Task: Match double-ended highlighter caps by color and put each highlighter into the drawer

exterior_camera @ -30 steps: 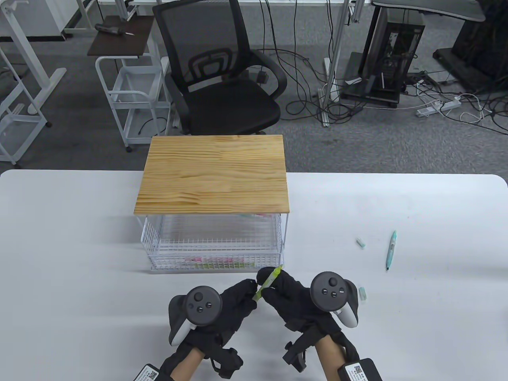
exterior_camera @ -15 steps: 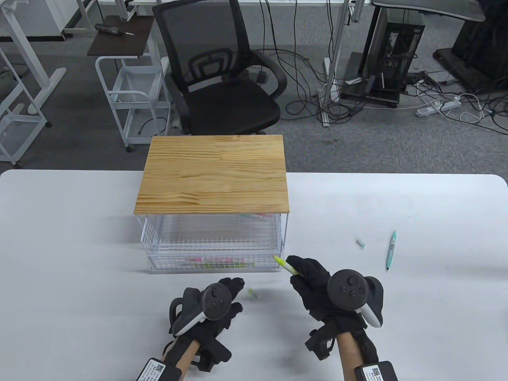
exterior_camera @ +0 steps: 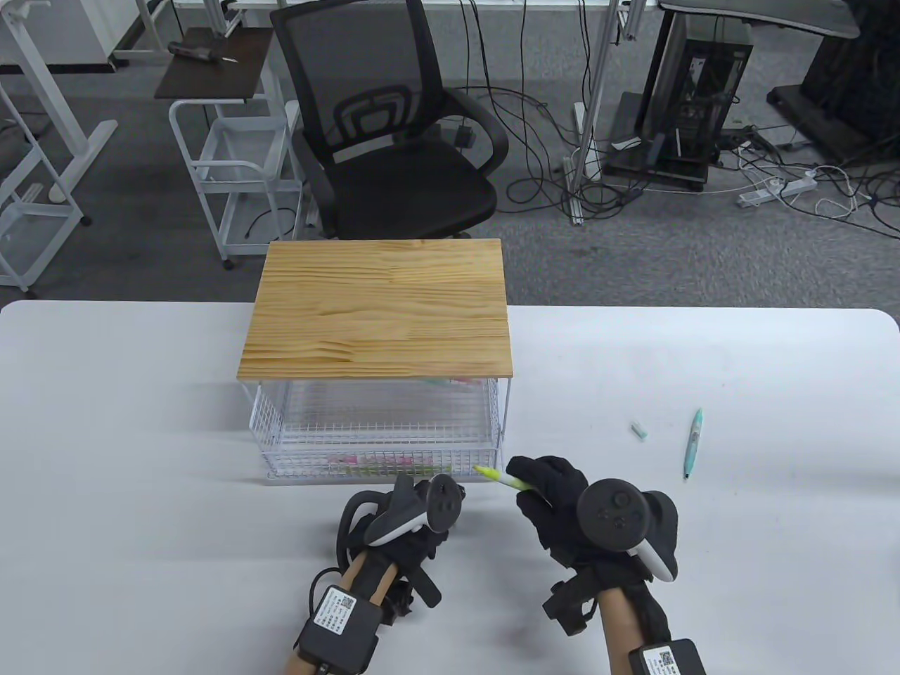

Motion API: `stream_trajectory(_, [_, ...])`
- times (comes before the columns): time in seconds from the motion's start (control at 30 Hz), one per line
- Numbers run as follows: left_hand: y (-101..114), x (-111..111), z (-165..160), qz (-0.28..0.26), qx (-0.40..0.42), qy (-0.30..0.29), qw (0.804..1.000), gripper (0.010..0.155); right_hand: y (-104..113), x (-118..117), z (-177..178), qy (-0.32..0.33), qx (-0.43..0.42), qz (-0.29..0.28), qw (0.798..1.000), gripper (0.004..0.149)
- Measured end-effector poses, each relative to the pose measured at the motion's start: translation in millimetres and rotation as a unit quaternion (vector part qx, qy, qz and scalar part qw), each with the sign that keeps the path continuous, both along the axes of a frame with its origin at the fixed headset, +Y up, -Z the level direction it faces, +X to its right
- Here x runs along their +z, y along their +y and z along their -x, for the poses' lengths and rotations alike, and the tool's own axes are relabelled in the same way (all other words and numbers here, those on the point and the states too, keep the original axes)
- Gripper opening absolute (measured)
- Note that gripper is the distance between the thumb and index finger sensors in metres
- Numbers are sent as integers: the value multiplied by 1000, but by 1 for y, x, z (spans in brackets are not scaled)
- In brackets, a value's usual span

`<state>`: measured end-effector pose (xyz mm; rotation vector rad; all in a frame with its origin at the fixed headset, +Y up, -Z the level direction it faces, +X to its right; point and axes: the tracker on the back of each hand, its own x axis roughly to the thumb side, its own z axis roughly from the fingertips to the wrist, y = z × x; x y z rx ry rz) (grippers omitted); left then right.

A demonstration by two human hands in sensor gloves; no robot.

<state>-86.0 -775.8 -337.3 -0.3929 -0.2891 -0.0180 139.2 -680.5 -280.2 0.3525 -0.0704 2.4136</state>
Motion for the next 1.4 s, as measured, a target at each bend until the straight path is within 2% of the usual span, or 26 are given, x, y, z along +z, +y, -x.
stream_trajectory(0.13, [-5,-3,-5,39,-31,-12,999,75,-2,-2,2,3,9,6,1000,51])
stream_trajectory(0.37, [-9,-6,-15,50,-86,-16,995,70,-3,-2,2,5,7,5,1000,51])
stream_trajectory(0.6, [-11,-5,-22,41,-122,-22,991,62,-3,-2,1,4,7,8,1000,51])
stream_trajectory(0.83, [-12,-2,-23,10,-125,-25,992,54,-5,-2,-1,1,6,14,1000,51])
stream_trajectory(0.97, [-13,0,-22,-8,-114,-27,993,53,-5,-2,-1,4,8,17,1000,51])
stream_trajectory(1.13, [-6,1,-14,2,-80,-22,997,52,-5,-2,1,5,16,17,1000,51])
stream_trajectory(1.4, [35,15,8,-76,65,7,995,51,-7,-2,4,5,40,17,999,51])
